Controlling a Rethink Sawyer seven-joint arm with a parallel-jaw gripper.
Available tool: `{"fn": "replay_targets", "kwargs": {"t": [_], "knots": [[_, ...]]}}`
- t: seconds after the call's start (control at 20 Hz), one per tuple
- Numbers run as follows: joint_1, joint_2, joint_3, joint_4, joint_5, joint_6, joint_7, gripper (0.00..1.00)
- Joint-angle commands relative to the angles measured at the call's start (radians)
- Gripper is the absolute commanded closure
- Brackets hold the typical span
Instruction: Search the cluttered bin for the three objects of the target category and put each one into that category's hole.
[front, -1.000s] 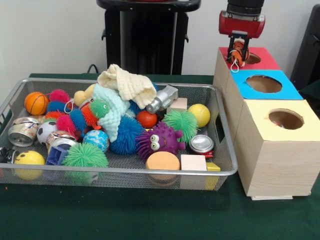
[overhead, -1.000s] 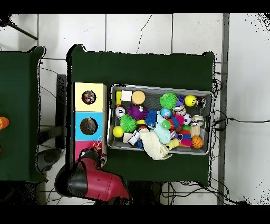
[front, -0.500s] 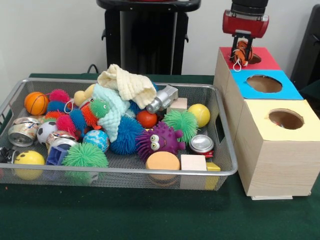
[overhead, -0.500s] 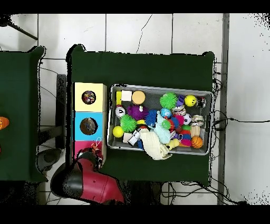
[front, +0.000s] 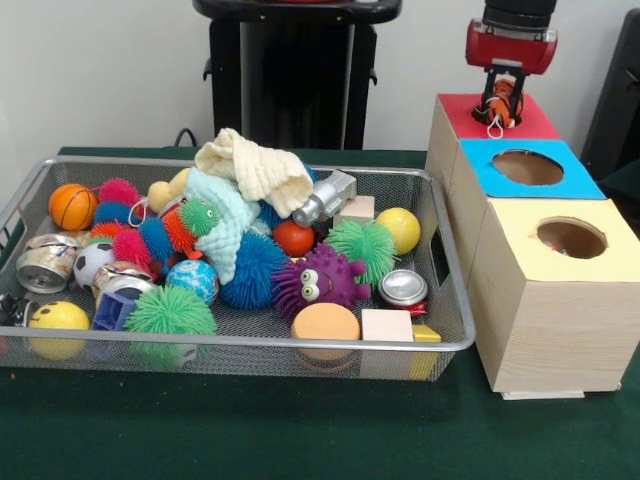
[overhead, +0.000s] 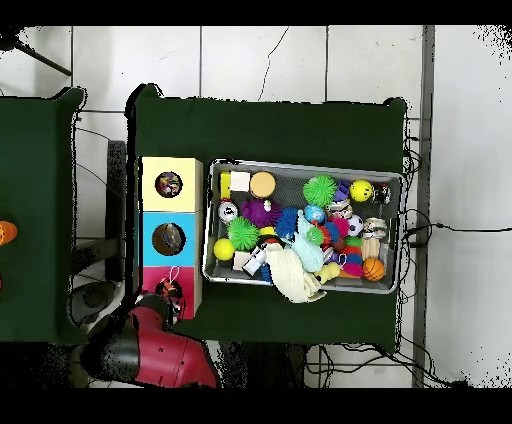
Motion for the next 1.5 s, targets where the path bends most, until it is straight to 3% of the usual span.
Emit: {"fn": "replay_targets", "kwargs": {"t": [0.05, 0.2, 0.55, 0.8, 0.95, 1.3, 1.35, 1.5], "knots": [[-0.127, 0.115, 0.223, 0.039, -0.001, -0.014, 0.233, 1.0], [-0.204, 0.172, 0.252, 0.027, -0.07, -0.074, 0.186, 1.0], [-0.215, 0.159, 0.18, 0.025, -0.13, -0.034, 0.148, 1.0], [-0.27, 0.283, 0.213, -0.035, -0.189, -0.144, 0.152, 1.0], [-0.258, 0.33, 0.206, -0.07, -0.184, -0.173, 0.17, 1.0], [-0.205, 0.309, 0.138, -0.076, -0.163, -0.123, 0.168, 1.0], [-0.213, 0.308, 0.145, -0.069, -0.158, -0.117, 0.179, 0.0], [-0.192, 0.306, 0.124, -0.073, -0.15, -0.099, 0.177, 0.0]]}}
